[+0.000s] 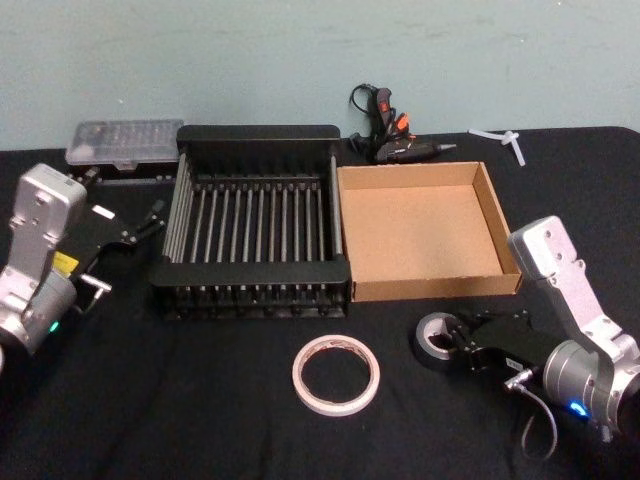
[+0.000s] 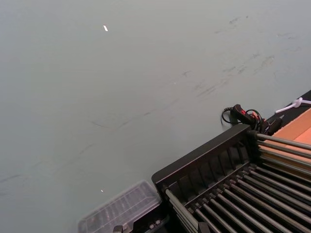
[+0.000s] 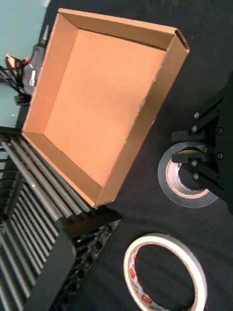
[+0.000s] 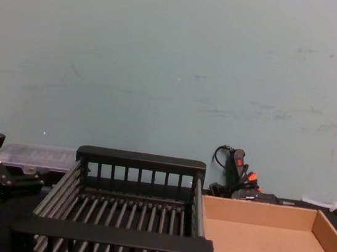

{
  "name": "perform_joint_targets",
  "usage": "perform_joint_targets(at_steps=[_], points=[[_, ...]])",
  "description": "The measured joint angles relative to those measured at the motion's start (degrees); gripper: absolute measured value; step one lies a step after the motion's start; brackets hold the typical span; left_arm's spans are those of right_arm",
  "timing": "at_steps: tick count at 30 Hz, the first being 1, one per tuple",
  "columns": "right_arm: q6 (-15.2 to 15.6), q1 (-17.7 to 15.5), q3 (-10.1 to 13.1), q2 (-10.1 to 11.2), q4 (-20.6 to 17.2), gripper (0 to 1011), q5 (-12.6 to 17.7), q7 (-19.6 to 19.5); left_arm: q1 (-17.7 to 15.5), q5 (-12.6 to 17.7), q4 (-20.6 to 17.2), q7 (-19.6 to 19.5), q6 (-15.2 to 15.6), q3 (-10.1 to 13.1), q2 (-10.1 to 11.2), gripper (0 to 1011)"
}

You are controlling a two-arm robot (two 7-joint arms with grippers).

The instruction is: Pick up the white tape and place it into the black box , Pick up the silver tape and place it into the brown box.

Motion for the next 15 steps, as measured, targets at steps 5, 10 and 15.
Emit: perform_joint_targets(at_steps=[5,10,15], points=[[-0.90,-0.39,1.15,-0.30,-0.96,147,-0.10,1.07,0.00,0.00,0.00,0.00,0.00,0.00,0.00,1001],[-1.40,-0.62,2.34,-0.24,-2.69,148,-0.16,2.22,0.00,0.00,0.00,0.00,0.00,0.00,0.00,1001],[-2.23,-0.51,3.36,0.17,-4.50,148,-0.16,3.17,0.00,0.00,0.00,0.00,0.00,0.00,0.00,1001]])
